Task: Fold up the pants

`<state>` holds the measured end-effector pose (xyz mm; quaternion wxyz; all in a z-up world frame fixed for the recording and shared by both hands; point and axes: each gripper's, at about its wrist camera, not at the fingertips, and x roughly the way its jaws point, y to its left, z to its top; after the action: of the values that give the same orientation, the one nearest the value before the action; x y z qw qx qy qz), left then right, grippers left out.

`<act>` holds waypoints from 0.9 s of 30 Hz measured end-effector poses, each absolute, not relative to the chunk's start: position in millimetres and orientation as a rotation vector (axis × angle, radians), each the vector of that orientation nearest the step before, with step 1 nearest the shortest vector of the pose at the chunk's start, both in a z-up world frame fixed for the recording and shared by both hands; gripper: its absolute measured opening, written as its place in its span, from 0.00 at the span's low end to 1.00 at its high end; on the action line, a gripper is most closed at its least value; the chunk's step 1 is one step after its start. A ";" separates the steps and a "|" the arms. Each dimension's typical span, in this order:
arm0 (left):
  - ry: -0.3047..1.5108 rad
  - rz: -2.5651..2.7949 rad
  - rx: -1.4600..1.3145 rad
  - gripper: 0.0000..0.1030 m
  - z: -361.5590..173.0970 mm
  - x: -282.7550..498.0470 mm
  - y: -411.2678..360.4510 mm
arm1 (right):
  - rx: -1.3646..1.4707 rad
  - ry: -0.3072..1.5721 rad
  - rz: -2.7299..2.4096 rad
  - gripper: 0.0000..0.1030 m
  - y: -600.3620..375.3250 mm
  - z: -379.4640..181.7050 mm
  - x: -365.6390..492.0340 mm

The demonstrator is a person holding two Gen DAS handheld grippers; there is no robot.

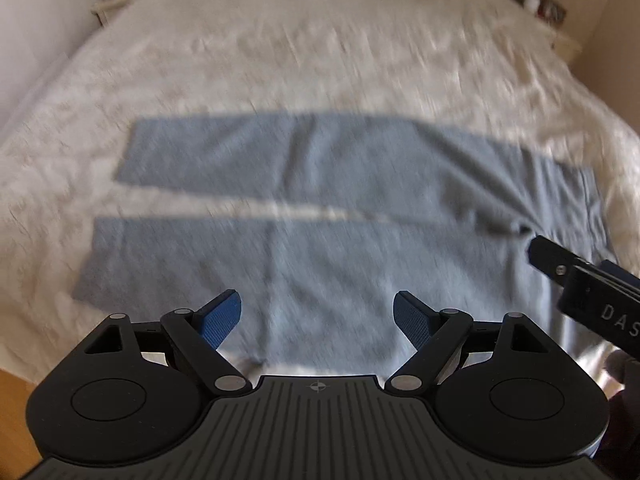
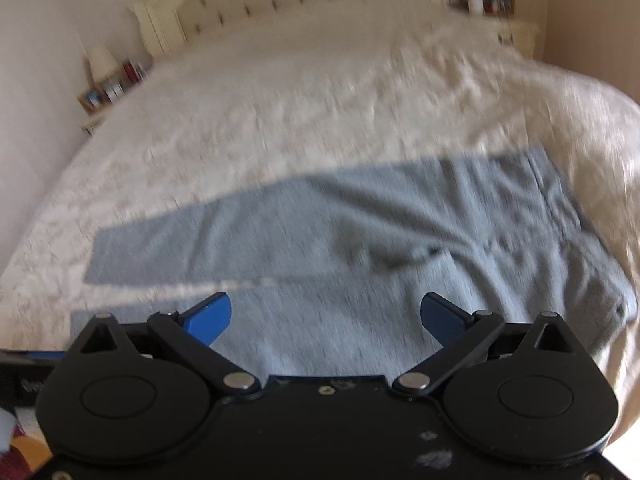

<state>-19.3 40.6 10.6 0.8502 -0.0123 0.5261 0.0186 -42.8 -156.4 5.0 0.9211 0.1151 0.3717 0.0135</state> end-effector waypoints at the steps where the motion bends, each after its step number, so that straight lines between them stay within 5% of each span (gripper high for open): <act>1: 1.085 0.048 -0.025 0.81 13.8 -16.8 44.5 | 0.230 0.730 0.019 1.00 -152.4 8.9 -42.6; 6: 1.021 0.023 -0.074 0.81 16.6 3.6 71.3 | 0.274 0.623 0.004 1.00 -141.3 16.6 -29.2; 13: 1.133 -0.010 -0.078 0.81 -7.3 54.9 104.3 | 0.204 0.797 0.040 0.98 -102.7 -5.0 41.4; 15: 1.166 0.004 -0.066 0.75 -17.6 71.6 116.5 | 0.145 0.827 0.059 0.84 -89.4 -13.7 62.2; 21: 1.234 0.015 -0.045 0.63 -45.5 117.2 150.8 | 0.037 0.959 0.143 0.71 -59.6 -56.9 137.2; 24: 1.253 0.012 -0.051 0.56 -56.6 138.4 161.1 | -0.003 1.030 0.179 0.46 -55.6 -73.8 175.9; 27: 1.278 0.019 -0.052 0.53 -68.8 158.4 167.1 | -0.054 1.060 0.233 0.45 -52.5 -91.3 210.8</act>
<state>158.4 167.1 -68.8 0.8022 -0.0240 0.5964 0.0088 210.8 -52.5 -91.3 0.8559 -0.0255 0.5044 0.1110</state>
